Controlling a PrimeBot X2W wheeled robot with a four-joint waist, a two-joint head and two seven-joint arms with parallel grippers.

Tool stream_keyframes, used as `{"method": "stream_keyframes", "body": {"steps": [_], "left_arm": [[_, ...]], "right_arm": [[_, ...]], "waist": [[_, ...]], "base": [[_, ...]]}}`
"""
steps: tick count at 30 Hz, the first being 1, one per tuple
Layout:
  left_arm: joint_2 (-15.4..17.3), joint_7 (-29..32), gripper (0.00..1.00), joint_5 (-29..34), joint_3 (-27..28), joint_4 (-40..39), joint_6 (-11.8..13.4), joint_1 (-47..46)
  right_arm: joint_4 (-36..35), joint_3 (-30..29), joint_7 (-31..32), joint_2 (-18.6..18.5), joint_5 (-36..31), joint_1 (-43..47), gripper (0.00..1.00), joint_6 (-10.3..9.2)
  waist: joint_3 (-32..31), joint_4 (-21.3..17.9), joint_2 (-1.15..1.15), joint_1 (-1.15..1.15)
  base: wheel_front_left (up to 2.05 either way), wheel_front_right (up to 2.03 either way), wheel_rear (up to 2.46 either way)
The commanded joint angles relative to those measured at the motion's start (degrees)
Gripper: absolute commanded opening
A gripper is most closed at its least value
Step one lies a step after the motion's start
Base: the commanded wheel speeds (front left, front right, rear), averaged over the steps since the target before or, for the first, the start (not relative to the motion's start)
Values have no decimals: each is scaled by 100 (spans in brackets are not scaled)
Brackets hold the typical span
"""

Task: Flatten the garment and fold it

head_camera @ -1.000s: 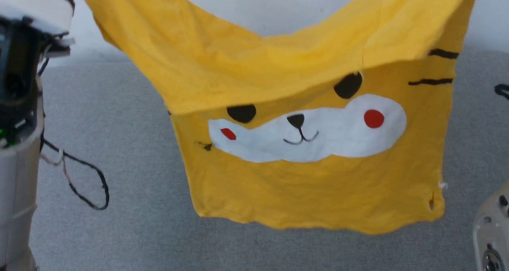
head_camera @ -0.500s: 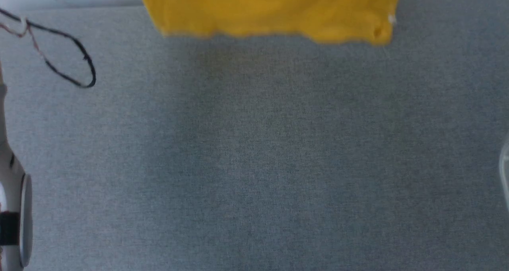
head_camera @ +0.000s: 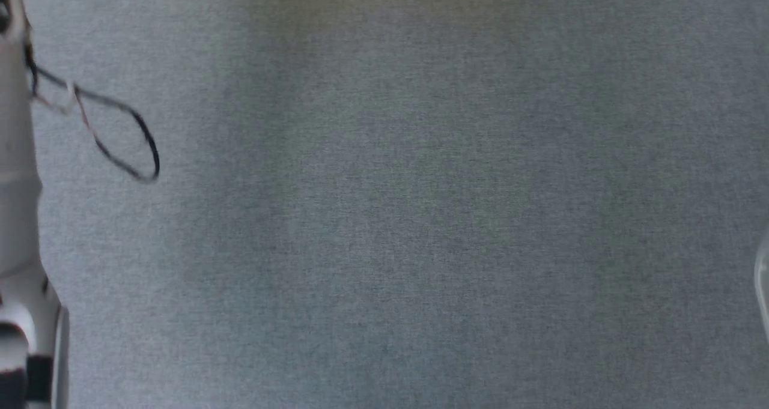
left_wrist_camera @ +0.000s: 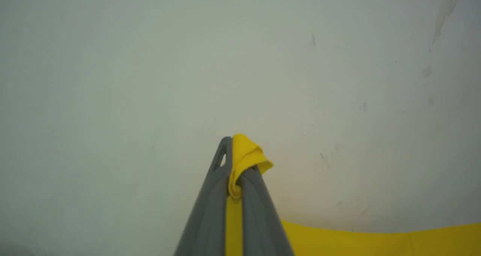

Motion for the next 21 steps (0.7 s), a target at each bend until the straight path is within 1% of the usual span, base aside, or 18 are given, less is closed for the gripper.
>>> {"method": "stream_keyframes", "body": {"steps": [1, 5, 9, 12, 14, 17, 19, 21], "left_arm": [[39, 26, 0, -61, 25, -92, -2, 136], [69, 271, 0, -364, 177, -617, 141, 963], [117, 498, 0, -646, 337, -1250, 317, 2031], [126, 534, 0, -812, 465, -1804, 391, 2900], [172, 414, 0, -809, 527, -2200, 307, 3428], [230, 234, 0, -740, 615, -2636, 288, 4265], [155, 146, 0, -830, 715, -2909, 317, 4870], [94, 123, 0, -954, 770, -3174, 293, 5503]], "right_arm": [[-102, 20, 13, -40, 80, 118, 0, -5], [-777, 94, 193, -203, 469, 846, 0, -5], [-1707, 10, 480, -248, 872, 1952, 0, -5], [-2463, -260, 692, -141, 1099, 2934, 0, -5], [-2910, -551, 823, 37, 1250, 3615, 0, -5], [-3501, -940, 936, 234, 1404, 4592, 0, -5], [-3824, -1174, 966, 345, 1536, 5188, 0, -5], [-4093, -1343, 991, 404, 1632, 5758, 0, -5]], "waist": [[-55, 58, 0, -1], [-296, 131, 0, -1], [-640, 182, 0, -1], [-880, 214, 0, -1], [-1038, 237, 0, -1], [-1258, 250, 0, -1], [-1402, 232, 0, -1], [-1535, 213, 0, -1]], "base": [[0, 0, 0], [0, 0, 0], [0, 0, 0], [0, 0, 0], [0, 0, 0], [0, 0, 0], [0, 0, 0], [0, 0, 0]]}}
